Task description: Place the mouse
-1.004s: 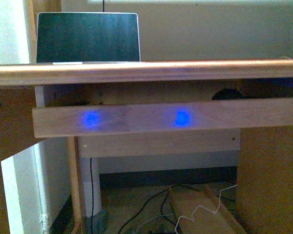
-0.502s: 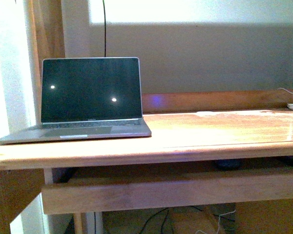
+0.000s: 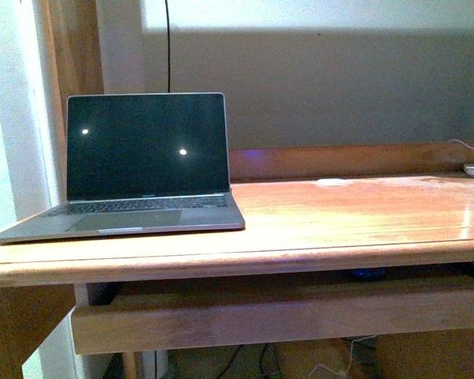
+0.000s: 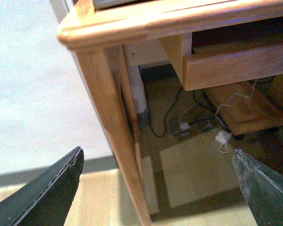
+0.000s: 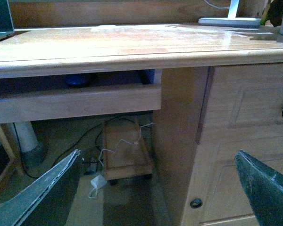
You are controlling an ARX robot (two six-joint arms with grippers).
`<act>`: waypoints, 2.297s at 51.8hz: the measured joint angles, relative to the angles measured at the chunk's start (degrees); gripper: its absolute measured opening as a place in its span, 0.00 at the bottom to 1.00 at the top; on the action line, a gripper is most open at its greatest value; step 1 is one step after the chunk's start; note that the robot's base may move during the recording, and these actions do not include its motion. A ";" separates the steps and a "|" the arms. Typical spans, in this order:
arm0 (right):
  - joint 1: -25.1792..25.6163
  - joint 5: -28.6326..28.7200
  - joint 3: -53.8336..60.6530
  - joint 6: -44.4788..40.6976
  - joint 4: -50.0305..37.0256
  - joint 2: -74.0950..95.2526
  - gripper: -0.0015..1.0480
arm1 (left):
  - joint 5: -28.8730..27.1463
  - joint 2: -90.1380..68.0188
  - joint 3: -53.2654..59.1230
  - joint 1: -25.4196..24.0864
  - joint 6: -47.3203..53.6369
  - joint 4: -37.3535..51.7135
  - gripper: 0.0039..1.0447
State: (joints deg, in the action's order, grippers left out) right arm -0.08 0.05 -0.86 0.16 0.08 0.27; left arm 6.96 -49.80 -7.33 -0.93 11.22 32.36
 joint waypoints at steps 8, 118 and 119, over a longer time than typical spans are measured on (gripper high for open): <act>0.00 0.00 0.00 0.00 0.00 0.00 0.93 | 5.60 -26.29 -8.20 0.90 24.17 20.35 0.93; 0.00 -0.02 0.00 0.00 0.02 0.00 0.93 | 28.79 -13.46 -23.89 19.65 -1.90 -23.08 0.93; 0.00 -0.02 0.00 0.00 0.00 0.00 0.93 | 27.74 -12.07 -23.89 19.65 -5.16 -22.10 0.93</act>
State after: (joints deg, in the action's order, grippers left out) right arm -0.08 0.03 -0.86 0.16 0.08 0.27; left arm 34.70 -61.87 -31.22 18.72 6.07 10.26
